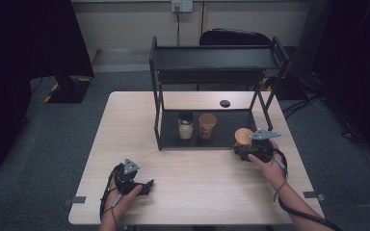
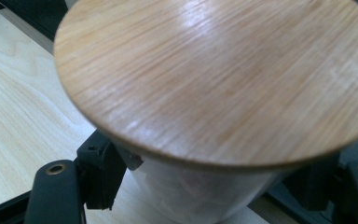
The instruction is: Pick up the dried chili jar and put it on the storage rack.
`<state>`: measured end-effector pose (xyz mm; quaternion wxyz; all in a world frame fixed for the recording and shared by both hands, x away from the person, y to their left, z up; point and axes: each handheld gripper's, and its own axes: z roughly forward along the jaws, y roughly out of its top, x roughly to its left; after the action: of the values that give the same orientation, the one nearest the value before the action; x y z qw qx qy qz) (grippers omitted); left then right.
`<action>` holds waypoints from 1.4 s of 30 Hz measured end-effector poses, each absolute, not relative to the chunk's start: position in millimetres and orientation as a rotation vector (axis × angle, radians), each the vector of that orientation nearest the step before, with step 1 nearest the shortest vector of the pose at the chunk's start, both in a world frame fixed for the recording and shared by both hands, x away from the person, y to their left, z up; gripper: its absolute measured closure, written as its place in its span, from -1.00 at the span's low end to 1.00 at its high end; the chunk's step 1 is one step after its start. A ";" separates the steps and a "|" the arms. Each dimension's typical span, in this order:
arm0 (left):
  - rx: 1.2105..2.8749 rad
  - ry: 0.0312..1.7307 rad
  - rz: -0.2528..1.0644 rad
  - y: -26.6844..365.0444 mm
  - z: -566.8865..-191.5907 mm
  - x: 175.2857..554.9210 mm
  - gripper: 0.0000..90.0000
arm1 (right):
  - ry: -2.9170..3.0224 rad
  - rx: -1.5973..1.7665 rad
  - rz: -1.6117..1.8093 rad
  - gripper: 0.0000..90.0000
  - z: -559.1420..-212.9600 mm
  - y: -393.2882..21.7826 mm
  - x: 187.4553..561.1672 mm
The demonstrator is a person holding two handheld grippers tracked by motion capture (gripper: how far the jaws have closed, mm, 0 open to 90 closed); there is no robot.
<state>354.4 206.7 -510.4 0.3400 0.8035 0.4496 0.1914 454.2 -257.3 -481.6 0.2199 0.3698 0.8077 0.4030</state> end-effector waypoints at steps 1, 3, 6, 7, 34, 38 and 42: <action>2.091 1.170 0.498 206.7 -510.4 354.4 -1.00 | 2.234 1.023 1.113 -0.44 -481.0 -256.2 454.8; 2.091 1.170 0.498 206.7 -510.4 354.4 -1.00 | 2.234 1.022 1.114 -0.44 -479.7 -254.2 456.6; 2.091 1.170 0.498 206.7 -510.4 354.4 -1.00 | 2.235 1.021 1.112 -0.44 -477.9 -251.8 459.8; 2.091 1.170 0.498 206.7 -510.4 354.4 -1.00 | 2.234 1.024 1.113 -0.44 -477.3 -250.8 460.8; 2.091 1.170 0.498 206.7 -510.5 354.4 -1.00 | 2.237 1.020 1.118 -0.44 -472.1 -217.7 492.8; 2.090 1.170 0.498 206.6 -510.5 354.4 -1.00 | 2.236 1.025 1.113 -0.44 -473.9 -217.7 495.8; 2.091 1.170 0.498 206.6 -510.5 354.4 -1.00 | 2.233 1.029 1.103 -0.44 -475.2 -218.1 499.1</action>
<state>354.4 206.6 -510.5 0.3403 0.8033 0.4497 0.1915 499.1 -218.1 -475.2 0.2216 0.3724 0.8080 0.3993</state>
